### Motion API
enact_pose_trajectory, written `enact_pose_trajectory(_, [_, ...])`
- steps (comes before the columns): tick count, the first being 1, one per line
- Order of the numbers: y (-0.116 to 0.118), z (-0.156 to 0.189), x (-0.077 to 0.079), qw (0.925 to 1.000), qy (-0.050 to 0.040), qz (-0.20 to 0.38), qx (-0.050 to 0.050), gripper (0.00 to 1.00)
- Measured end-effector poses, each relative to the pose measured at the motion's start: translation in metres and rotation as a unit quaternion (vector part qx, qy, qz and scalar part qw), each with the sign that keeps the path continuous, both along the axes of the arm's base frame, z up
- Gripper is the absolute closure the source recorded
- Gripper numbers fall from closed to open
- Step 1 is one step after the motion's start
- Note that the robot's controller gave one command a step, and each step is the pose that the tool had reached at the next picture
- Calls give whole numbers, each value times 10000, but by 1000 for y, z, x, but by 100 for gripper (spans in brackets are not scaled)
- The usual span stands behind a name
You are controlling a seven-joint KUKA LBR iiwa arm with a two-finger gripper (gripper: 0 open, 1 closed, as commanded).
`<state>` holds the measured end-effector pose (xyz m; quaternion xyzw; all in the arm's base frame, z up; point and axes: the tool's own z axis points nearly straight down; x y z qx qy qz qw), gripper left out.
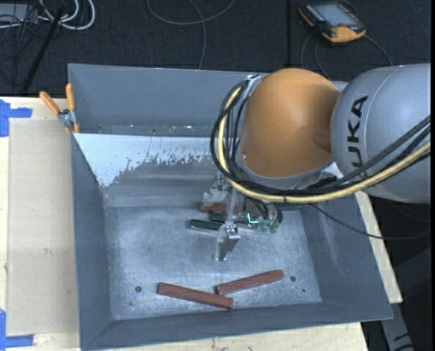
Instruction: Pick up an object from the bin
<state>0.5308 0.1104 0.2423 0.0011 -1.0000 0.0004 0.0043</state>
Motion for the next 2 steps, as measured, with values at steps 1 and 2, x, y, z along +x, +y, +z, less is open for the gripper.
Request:
enact_pose_trajectory(1, [-1,4,2,10000,-37,-15,5,0])
enact_pose_trajectory(2, [4,-55,-20,10000,-55,-14,8,0])
